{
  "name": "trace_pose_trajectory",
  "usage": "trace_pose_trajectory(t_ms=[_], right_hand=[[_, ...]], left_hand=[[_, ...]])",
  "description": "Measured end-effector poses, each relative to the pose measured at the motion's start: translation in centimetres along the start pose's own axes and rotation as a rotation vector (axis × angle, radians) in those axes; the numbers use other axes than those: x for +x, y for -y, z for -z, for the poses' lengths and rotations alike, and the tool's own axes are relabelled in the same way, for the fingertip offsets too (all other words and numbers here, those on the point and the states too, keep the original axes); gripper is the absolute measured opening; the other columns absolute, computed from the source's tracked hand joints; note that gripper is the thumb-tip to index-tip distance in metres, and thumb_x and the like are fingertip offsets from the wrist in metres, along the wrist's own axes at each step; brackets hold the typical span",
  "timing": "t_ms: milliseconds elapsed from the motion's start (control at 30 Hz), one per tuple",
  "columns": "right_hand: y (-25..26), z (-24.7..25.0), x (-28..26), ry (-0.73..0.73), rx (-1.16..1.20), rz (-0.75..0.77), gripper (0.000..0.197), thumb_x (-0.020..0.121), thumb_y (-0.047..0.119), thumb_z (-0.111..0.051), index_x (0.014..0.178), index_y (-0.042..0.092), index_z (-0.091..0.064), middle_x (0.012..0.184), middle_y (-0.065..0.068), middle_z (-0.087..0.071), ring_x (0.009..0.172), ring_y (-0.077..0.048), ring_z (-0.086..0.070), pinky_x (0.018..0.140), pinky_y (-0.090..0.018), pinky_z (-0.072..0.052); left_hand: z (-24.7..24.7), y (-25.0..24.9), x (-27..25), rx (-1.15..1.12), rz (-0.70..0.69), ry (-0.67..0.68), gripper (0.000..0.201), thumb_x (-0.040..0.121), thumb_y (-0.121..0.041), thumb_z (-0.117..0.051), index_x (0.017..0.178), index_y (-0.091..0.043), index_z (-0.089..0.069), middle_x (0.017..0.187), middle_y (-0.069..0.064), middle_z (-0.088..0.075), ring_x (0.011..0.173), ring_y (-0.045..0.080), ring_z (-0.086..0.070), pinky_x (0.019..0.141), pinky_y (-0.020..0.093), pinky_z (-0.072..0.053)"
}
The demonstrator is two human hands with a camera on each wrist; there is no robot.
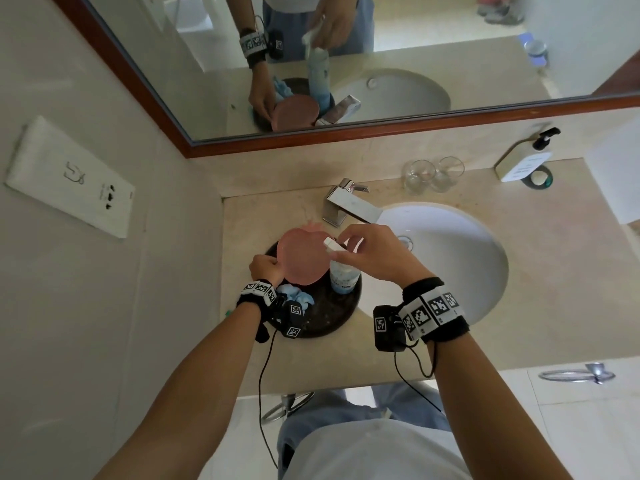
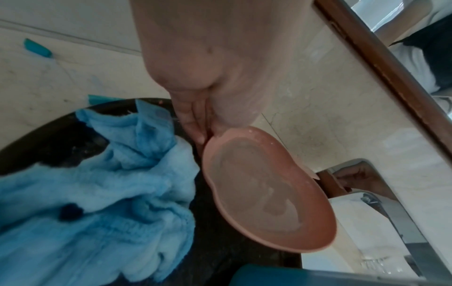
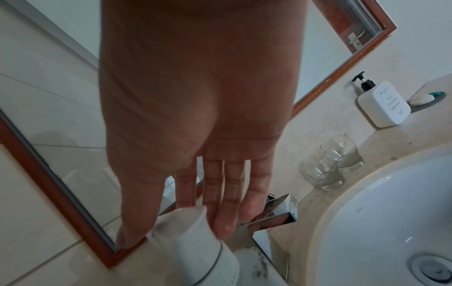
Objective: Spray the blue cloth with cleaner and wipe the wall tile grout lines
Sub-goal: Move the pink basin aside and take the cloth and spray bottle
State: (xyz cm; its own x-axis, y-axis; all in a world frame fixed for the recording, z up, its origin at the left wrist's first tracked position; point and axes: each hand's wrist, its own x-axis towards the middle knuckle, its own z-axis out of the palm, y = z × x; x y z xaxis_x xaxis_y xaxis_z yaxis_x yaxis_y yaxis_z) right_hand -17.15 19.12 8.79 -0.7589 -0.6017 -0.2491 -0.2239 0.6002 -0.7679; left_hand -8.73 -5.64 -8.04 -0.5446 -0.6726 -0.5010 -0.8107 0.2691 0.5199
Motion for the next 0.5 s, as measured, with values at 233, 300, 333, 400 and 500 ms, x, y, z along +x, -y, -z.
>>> trace_pose_trajectory(t_ms=[233, 300, 333, 400, 500], right_hand=[[-0.2, -0.1, 0.2, -0.001, -0.002, 0.016, 0.030, 0.085, 0.051, -0.082, 0.094, 0.023, -0.076, 0.080, 0.012, -0.068, 0.064, 0.001, -0.060, 0.062, -0.013, -0.045], [-0.2, -0.1, 0.3, 0.001, 0.010, 0.018, 0.027, 0.086, 0.049, -0.082, 0.092, 0.024, -0.076, 0.078, 0.012, -0.068, 0.063, 0.003, -0.059, 0.064, -0.017, -0.048], [-0.2, -0.2, 0.3, 0.001, 0.021, 0.022, 0.024, 0.086, 0.047, -0.083, 0.089, 0.025, -0.075, 0.077, 0.012, -0.068, 0.062, 0.004, -0.060, 0.065, -0.019, -0.049], [-0.1, -0.2, 0.3, 0.008, 0.032, 0.028, 0.019, 0.086, 0.046, -0.083, 0.086, 0.031, -0.072, 0.076, 0.013, -0.067, 0.062, 0.006, -0.060, 0.064, -0.020, -0.048], [0.1, 0.0, 0.3, 0.021, 0.015, 0.034, 0.018, 0.086, 0.048, -0.082, 0.086, 0.033, -0.071, 0.076, 0.014, -0.067, 0.063, 0.007, -0.060, 0.063, -0.017, -0.044]], left_hand=[[1.0, -1.1, -0.4, -0.056, 0.018, -0.028, 0.037, 0.084, 0.011, -0.052, 0.052, -0.007, -0.054, 0.052, 0.006, -0.048, 0.050, 0.020, -0.045, 0.051, 0.031, -0.037], [1.5, -1.2, -0.6, -0.063, 0.015, -0.035, 0.033, 0.084, 0.010, -0.055, 0.055, -0.004, -0.058, 0.052, 0.007, -0.050, 0.049, 0.019, -0.045, 0.049, 0.028, -0.036], [1.7, -1.3, -0.6, -0.064, 0.015, -0.040, 0.031, 0.085, 0.009, -0.056, 0.056, -0.003, -0.059, 0.051, 0.007, -0.050, 0.048, 0.018, -0.045, 0.047, 0.026, -0.035], [2.1, -1.3, -0.7, -0.064, 0.012, -0.055, 0.033, 0.086, 0.007, -0.057, 0.055, -0.004, -0.055, 0.050, 0.005, -0.048, 0.046, 0.016, -0.042, 0.044, 0.023, -0.030], [2.9, -1.4, -1.2, -0.068, -0.008, -0.075, 0.042, 0.085, 0.007, -0.057, 0.048, -0.010, -0.044, 0.048, 0.002, -0.040, 0.046, 0.015, -0.035, 0.046, 0.025, -0.027]])
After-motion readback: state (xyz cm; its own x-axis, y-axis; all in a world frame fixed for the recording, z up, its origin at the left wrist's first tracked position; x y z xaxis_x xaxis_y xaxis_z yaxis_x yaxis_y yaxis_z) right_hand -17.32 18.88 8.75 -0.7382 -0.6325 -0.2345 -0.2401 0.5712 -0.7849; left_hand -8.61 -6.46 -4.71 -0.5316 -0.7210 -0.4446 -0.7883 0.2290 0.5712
